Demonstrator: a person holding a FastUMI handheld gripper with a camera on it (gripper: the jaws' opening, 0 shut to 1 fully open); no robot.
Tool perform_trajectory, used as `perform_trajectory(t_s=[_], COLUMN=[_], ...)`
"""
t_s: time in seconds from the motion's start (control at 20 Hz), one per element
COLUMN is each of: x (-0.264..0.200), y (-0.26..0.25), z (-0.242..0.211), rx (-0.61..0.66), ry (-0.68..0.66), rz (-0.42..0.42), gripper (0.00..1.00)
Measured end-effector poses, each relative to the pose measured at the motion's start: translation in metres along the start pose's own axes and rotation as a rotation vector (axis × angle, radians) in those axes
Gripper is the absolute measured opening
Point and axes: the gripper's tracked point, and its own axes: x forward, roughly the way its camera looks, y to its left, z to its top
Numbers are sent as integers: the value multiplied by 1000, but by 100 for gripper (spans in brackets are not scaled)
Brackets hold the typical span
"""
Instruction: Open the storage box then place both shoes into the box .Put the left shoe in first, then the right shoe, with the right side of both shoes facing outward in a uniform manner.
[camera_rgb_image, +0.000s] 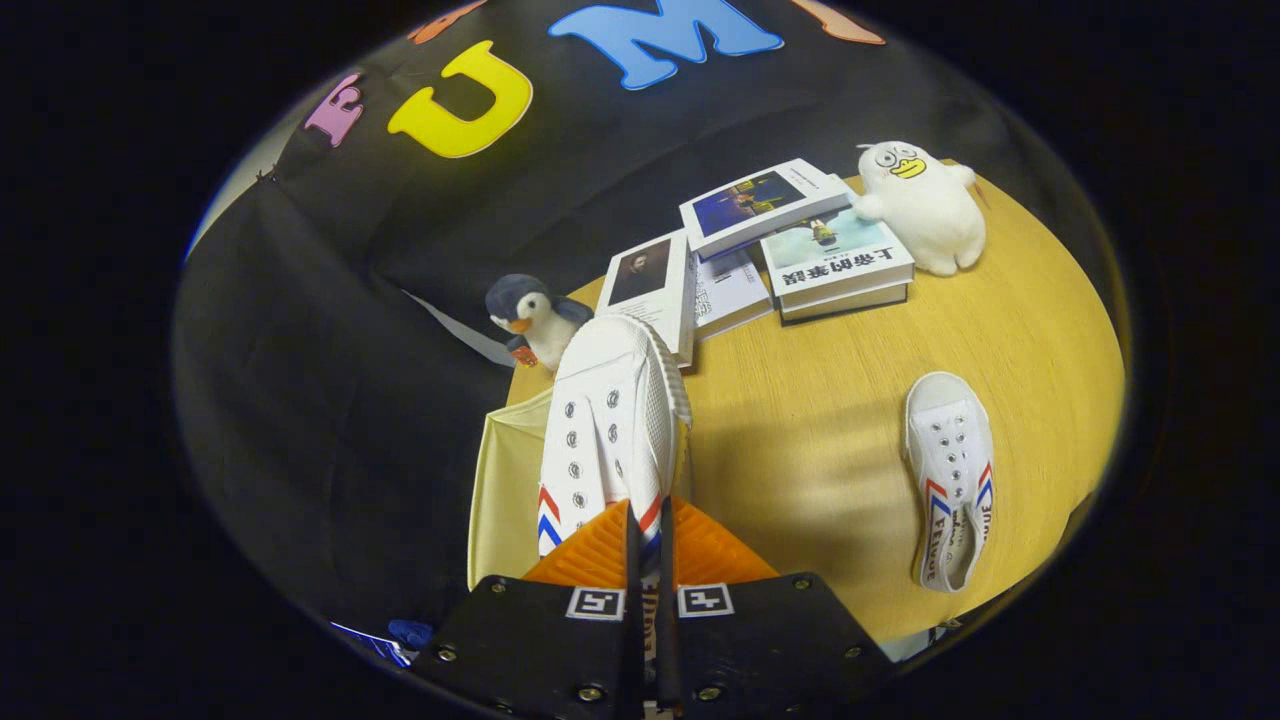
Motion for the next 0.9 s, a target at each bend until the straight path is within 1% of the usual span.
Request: perform_trajectory(t_s=[0.4, 0.9], x=[46, 117], y=[56, 83], z=[-16, -59], rx=[-36, -127], ry=[50, 117], rz=[13, -78], gripper=[5, 5])
